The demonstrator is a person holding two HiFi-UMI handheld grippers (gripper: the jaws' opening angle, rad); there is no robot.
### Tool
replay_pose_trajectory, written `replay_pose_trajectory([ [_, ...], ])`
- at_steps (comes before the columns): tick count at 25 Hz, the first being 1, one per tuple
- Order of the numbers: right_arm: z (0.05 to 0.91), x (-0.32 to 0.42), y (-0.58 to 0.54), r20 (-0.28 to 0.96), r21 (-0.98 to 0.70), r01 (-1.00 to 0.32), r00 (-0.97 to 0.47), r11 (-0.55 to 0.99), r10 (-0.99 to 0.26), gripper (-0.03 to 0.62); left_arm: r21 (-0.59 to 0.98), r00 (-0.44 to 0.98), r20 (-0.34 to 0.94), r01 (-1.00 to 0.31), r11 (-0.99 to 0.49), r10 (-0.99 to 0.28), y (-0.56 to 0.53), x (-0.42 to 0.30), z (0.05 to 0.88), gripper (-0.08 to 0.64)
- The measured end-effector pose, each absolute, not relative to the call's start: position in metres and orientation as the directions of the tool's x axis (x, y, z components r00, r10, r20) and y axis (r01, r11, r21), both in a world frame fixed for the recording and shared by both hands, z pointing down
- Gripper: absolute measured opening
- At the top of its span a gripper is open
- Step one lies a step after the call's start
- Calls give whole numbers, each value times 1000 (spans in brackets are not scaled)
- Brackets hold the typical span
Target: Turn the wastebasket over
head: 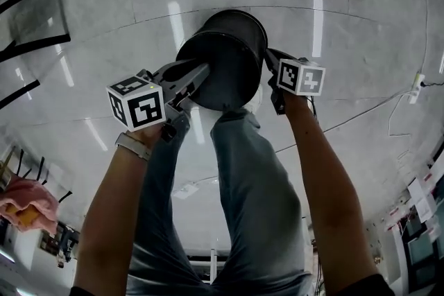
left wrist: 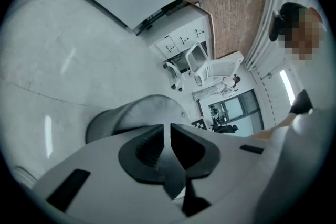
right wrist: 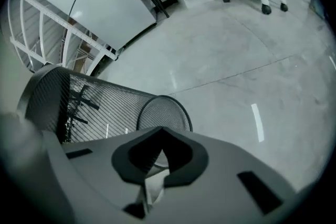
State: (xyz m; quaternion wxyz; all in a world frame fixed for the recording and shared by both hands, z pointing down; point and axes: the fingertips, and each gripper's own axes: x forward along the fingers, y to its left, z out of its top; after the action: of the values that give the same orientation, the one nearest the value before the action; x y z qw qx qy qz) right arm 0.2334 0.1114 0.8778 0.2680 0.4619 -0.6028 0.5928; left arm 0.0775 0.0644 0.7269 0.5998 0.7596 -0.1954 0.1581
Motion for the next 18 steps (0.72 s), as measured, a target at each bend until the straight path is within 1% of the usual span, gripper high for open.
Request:
replay_pose_trajectory([
  [2, 880, 242, 111, 869, -469, -872, -428, -139, -248, 11, 852, 877, 469, -481, -206, -106, 69, 91, 728, 46],
  [5, 883, 248, 114, 863, -484, -864, -445, -140, -239, 11, 825, 860, 497, -511, -241, -119, 71, 100, 730, 43],
  [8, 884, 252, 119, 863, -487, -864, -453, -131, -225, 11, 823, 852, 505, -523, -221, -138, 70, 101, 734, 43],
  [12, 880, 258, 122, 866, -483, -863, -445, -149, -228, 11, 831, 856, 500, -516, -206, -129, 69, 102, 732, 43],
  [18, 842, 260, 128, 863, -484, -860, -439, -162, -251, 11, 829, 855, 500, -519, -209, -139, 73, 97, 706, 44],
])
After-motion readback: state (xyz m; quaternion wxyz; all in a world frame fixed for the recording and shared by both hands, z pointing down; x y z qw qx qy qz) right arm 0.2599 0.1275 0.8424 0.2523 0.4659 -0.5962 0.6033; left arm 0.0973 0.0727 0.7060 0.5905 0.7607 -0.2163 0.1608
